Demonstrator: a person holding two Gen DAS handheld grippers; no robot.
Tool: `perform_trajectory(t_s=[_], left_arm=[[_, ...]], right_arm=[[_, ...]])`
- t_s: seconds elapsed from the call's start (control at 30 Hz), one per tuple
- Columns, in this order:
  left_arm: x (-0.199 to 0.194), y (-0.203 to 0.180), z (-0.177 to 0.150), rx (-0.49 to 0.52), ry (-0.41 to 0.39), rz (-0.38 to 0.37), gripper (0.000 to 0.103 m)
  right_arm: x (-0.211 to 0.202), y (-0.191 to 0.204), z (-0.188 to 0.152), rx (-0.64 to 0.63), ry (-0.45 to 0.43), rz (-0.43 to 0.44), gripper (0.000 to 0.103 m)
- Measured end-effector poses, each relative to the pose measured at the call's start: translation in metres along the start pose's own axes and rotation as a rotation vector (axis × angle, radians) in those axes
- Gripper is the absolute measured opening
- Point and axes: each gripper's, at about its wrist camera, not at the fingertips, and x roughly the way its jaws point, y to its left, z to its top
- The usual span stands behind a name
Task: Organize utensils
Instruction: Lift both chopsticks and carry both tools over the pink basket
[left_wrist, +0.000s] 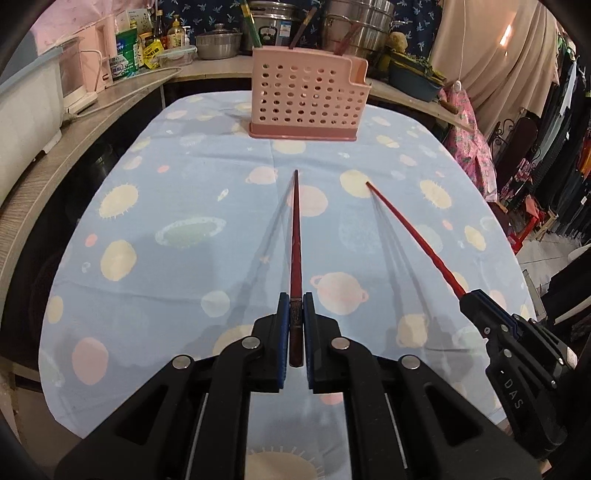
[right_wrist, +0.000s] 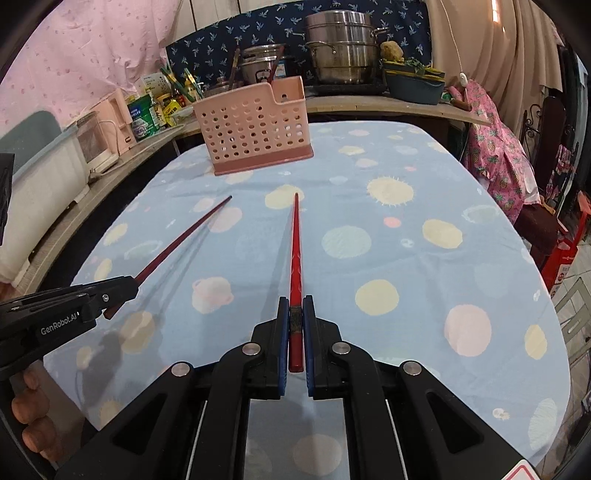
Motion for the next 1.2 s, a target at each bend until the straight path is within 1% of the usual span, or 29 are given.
perform_trajectory(t_s=[0.27,0.43,0.53,0.67,0.87,1.03,1.2], left_arm=[[-0.045,0.010,0.046,-0.018,-0.137,-0.008,0.007],[-0.064,0.017,0.080,-0.035,-0.212,-0.008,0.007],[-0.069,0.021,0.098,-0.046,-0.239,-0.012,0.007],[-0.067,0.026,0.113,-0.054,-0.250,-0.007,0.007],[-0.062,0.025,0.123,-0.032,-0.244,-0.015,0.007],[-0.059,0.021,0.130,-0.016,-0.242,0.002,0.007],[-0.056,0.021,0.134,-0.029,-0.246,0.010,0.007]], right_arm=[[-0.034,-0.005,0.059,0.031,-0.132,0.035,0.007],[-0.046,-0.010,0.098,0.055,-0.208,0.057,0.007],[-0.049,-0.013,0.117,0.066,-0.239,0.059,0.007],[-0.046,-0.016,0.133,0.107,-0.245,0.061,0.007],[-0.040,-0.006,0.139,0.156,-0.238,0.069,0.007],[-0.034,0.000,0.144,0.161,-0.237,0.082,0.007],[-0.032,-0.002,0.152,0.142,-0.241,0.088,0.007]])
